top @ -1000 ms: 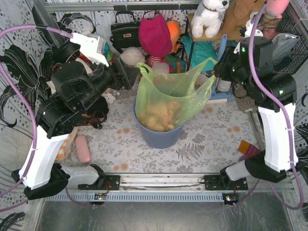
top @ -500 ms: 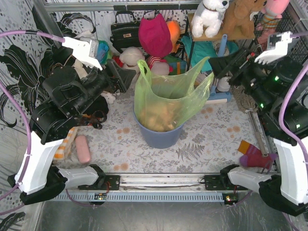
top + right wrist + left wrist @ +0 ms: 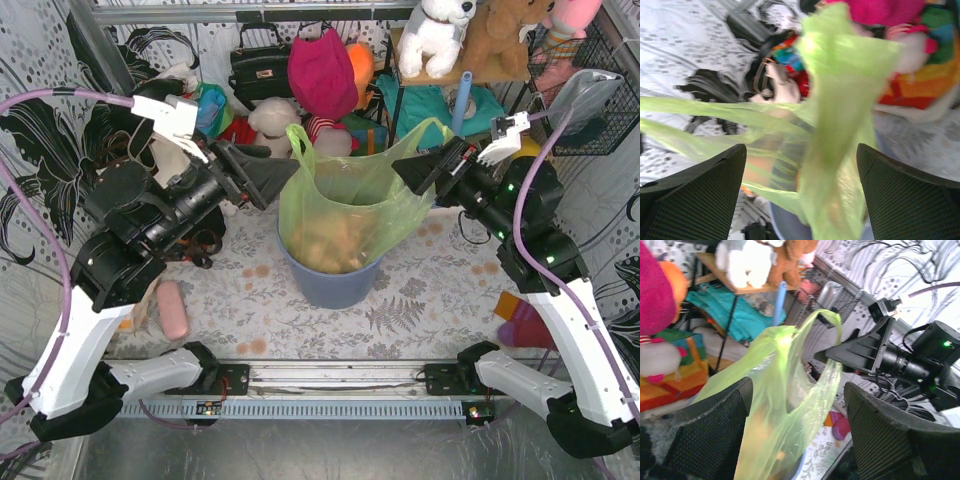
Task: Tie the trash bag
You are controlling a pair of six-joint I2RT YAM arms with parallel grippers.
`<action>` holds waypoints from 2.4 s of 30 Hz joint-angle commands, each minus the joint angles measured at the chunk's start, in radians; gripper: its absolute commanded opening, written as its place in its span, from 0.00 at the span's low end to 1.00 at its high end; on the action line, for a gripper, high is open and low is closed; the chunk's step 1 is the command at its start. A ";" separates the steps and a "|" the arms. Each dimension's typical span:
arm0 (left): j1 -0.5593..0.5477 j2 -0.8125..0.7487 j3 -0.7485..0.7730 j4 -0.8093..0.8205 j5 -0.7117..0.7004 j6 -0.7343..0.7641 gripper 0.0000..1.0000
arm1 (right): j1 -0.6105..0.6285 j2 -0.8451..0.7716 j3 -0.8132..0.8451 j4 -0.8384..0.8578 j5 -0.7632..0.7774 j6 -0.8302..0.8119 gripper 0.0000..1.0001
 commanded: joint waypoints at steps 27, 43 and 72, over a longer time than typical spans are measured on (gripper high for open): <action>0.337 0.172 0.207 0.479 0.645 -0.392 0.79 | 0.001 0.451 0.705 0.274 -0.409 -0.007 0.65; 0.337 0.080 -0.015 0.419 0.535 -0.343 0.78 | 0.000 0.360 0.446 0.284 -0.334 -0.004 0.61; 0.337 -0.092 -0.187 0.266 0.638 -0.452 0.78 | 0.001 0.338 0.408 0.325 -0.334 0.075 0.55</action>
